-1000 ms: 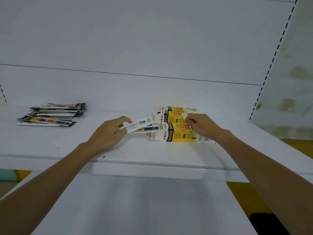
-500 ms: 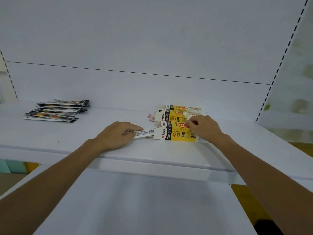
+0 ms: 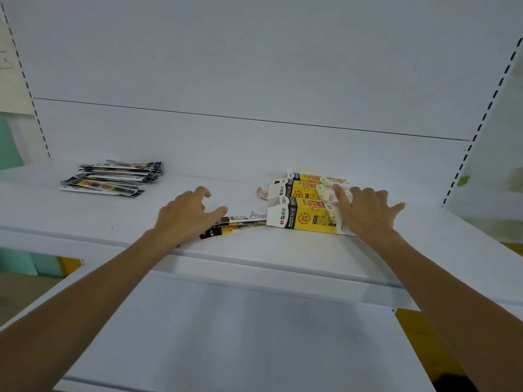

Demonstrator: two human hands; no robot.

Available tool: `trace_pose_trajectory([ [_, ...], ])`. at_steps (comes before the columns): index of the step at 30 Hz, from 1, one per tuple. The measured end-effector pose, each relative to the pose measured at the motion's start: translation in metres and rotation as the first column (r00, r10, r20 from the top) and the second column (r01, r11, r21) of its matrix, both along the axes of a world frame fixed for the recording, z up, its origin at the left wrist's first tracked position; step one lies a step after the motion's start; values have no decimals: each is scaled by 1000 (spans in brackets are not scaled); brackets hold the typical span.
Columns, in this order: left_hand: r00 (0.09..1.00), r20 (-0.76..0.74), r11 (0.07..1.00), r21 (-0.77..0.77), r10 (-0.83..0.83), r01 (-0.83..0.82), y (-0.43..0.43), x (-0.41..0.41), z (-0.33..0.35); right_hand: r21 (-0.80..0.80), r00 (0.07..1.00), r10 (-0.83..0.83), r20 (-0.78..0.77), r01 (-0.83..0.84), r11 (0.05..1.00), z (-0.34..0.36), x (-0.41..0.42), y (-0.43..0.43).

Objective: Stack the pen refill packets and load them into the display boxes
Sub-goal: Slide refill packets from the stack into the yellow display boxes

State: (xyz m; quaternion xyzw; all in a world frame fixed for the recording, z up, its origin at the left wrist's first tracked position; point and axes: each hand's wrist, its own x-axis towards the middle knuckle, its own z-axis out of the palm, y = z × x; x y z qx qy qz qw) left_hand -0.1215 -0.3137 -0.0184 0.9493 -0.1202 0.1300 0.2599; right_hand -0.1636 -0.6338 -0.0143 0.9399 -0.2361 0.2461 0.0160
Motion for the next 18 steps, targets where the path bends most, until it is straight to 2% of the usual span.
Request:
trace_pose_trajectory([
  [2,978,-149,978,-167,-148,123,12,-3,0,184,1000,21,9,-22,983,-2,3,-6],
  [4,956,-122,936,-266,-268,228,16,-1,-3,309,993,99,60,-113,944,-5,8,-4],
  [8,958,22,925,-253,-287,283,5,0,-5,274,924,321,207,-369,888,-10,14,7],
  [11,938,-33,920,-211,-345,331,1,-2,-5,286,876,387,288,-465,838,-10,10,4],
  [13,924,-67,919,-156,-377,363,3,-2,-1,309,870,410,272,-483,820,-8,6,-2],
  [16,934,44,929,-103,-353,356,8,3,10,320,878,418,232,-475,820,-10,6,-6],
  [18,950,85,920,-235,-301,313,11,8,14,291,885,409,221,-460,839,-12,7,-5],
])
